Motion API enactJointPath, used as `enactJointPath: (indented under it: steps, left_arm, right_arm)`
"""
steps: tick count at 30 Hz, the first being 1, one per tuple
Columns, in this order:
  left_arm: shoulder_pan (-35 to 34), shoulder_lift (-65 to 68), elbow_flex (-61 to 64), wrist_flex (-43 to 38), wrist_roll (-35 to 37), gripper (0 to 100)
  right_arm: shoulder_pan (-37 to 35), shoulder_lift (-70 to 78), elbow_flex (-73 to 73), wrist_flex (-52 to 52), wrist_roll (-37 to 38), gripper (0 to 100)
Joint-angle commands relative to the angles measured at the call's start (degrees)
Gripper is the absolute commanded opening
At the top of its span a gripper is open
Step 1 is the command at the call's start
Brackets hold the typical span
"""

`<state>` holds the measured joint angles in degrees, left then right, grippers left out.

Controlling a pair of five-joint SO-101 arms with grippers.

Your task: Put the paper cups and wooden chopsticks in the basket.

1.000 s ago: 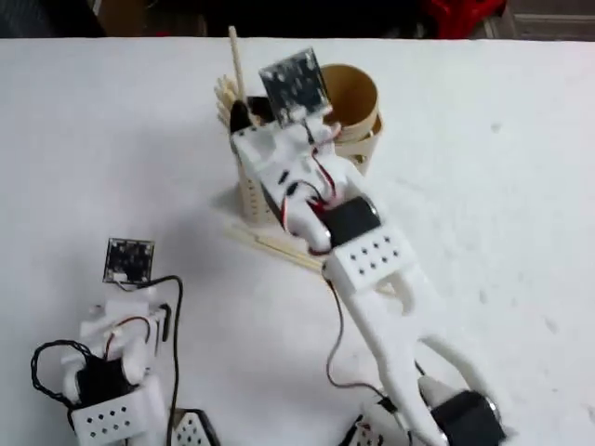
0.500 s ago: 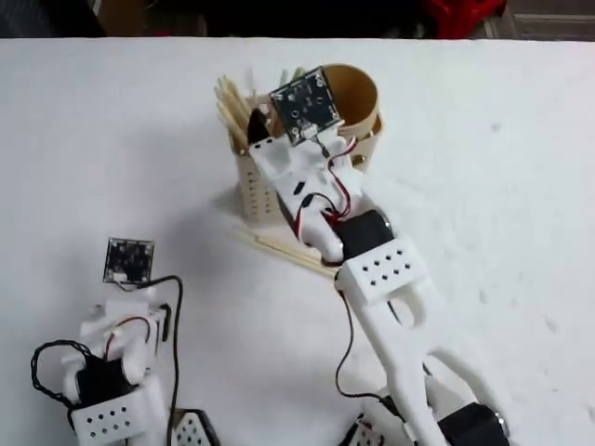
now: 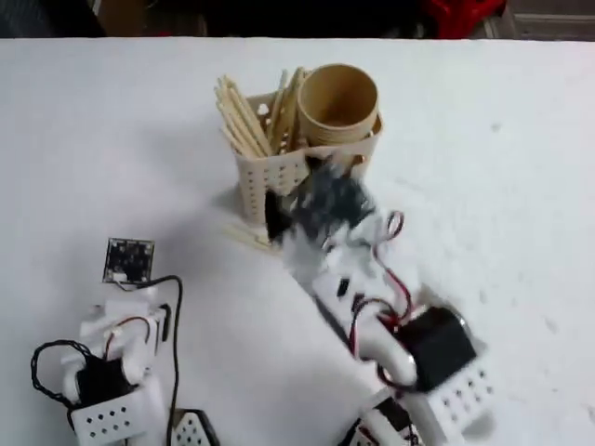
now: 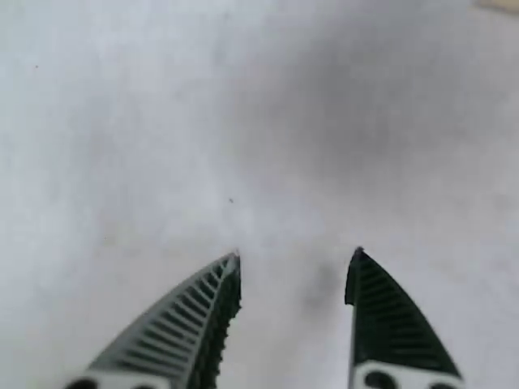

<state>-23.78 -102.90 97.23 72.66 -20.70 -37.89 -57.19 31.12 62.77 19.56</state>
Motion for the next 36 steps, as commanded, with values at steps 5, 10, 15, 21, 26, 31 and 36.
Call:
enactJointPath:
  steps: [5,10,15,21,26,31,36]
  left_arm:
    - [-0.3,-0.2,-0.2,0.2,-0.2,22]
    - [-0.3,-0.2,-0.2,0.2,-0.2,22]
    - [-0.3,-0.2,-0.2,0.2,-0.2,22]
    - [-0.3,-0.2,-0.2,0.2,-0.2,22]
    - [-0.3,-0.2,-0.2,0.2,-0.2,22]
    - [-0.3,-0.2,-0.2,0.2,-0.2,22]
    - [-0.3,-0.2,-0.2,0.2,-0.2,22]
  right_arm:
    - [-1.5,9.8,12.9,1.6,13.9,19.0]
    - [-1.3,20.4,22.5,-13.6,17.3,19.0]
    - [2.4,32.3,23.2,-22.0,19.3,19.0]
    - [4.4,41.5,23.1,-31.8,19.2,19.0]
    - [4.2,44.8,23.1,-34.8,19.1,19.0]
    - [3.9,47.0,23.1,-34.8,19.3,19.0]
    - [1.5,47.0,23.1,-31.3,19.4,12.0]
